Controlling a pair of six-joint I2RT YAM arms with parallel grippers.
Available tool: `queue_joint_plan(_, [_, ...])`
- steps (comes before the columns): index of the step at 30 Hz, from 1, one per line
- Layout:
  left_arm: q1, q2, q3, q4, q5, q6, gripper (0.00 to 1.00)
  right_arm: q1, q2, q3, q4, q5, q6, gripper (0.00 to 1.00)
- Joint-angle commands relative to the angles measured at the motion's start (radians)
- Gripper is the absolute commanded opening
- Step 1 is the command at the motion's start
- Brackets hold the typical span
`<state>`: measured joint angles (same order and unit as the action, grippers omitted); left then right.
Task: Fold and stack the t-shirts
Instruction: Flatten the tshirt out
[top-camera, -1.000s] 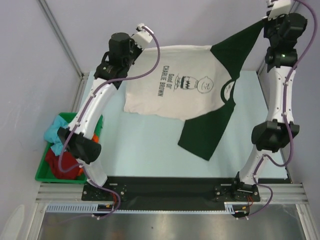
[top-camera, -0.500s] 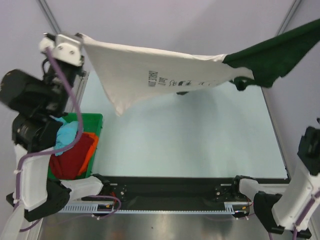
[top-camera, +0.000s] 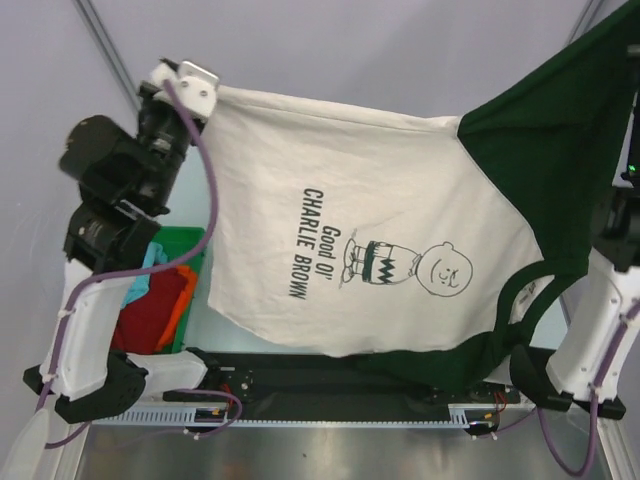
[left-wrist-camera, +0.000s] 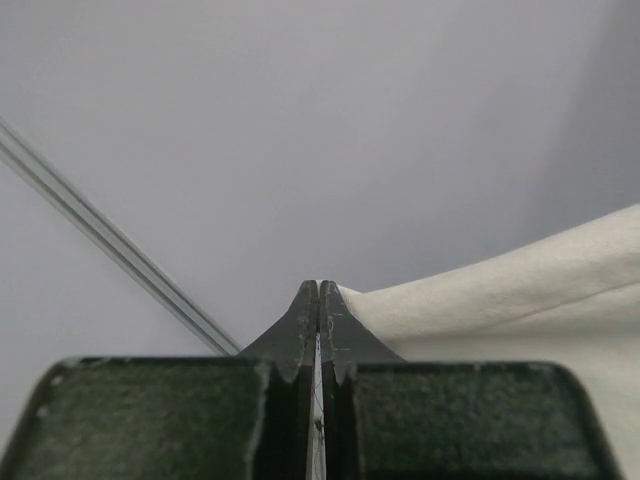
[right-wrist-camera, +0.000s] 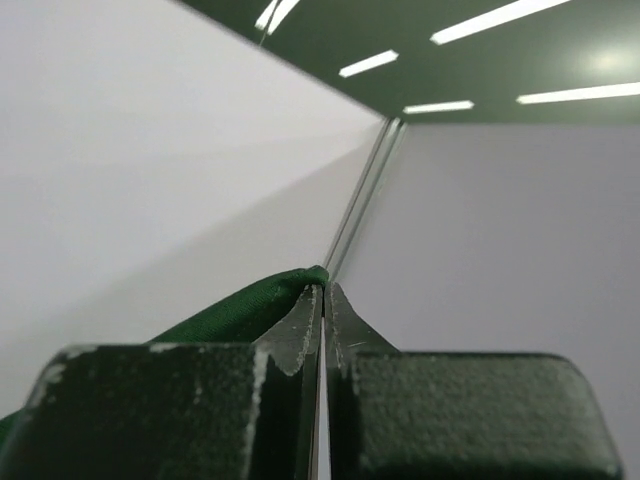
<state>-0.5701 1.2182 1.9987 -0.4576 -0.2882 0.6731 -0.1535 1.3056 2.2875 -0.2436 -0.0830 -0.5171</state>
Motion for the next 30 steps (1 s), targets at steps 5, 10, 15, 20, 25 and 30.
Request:
queue_joint_plan(5, [0.056,0.078,-0.251,0.057,-0.023,-0.029,0.00,0.026,0.130,-0.234,0.124,-0.038,-0.018,0.00])
queue_joint_plan(10, [0.110,0.142,-0.461,0.152,0.009,-0.040,0.00,0.075,0.153,-0.613,0.193,-0.058,-0.089,0.00])
queue_joint_plan(15, [0.165,0.346,-0.508,0.183,0.020,-0.072,0.01,0.112,0.277,-0.828,0.283,-0.054,-0.129,0.00])
queue_joint_plan(20, [0.193,0.573,-0.394,0.197,-0.005,-0.113,0.00,0.121,0.466,-0.757,0.305,-0.017,-0.169,0.00])
queue_joint_plan(25, [0.200,0.745,-0.238,0.183,-0.029,-0.115,0.01,0.106,0.691,-0.530,0.259,0.006,-0.155,0.00])
queue_joint_plan(30, [0.205,0.883,-0.063,0.154,-0.046,-0.113,0.00,0.085,0.877,-0.273,0.259,0.029,-0.109,0.00])
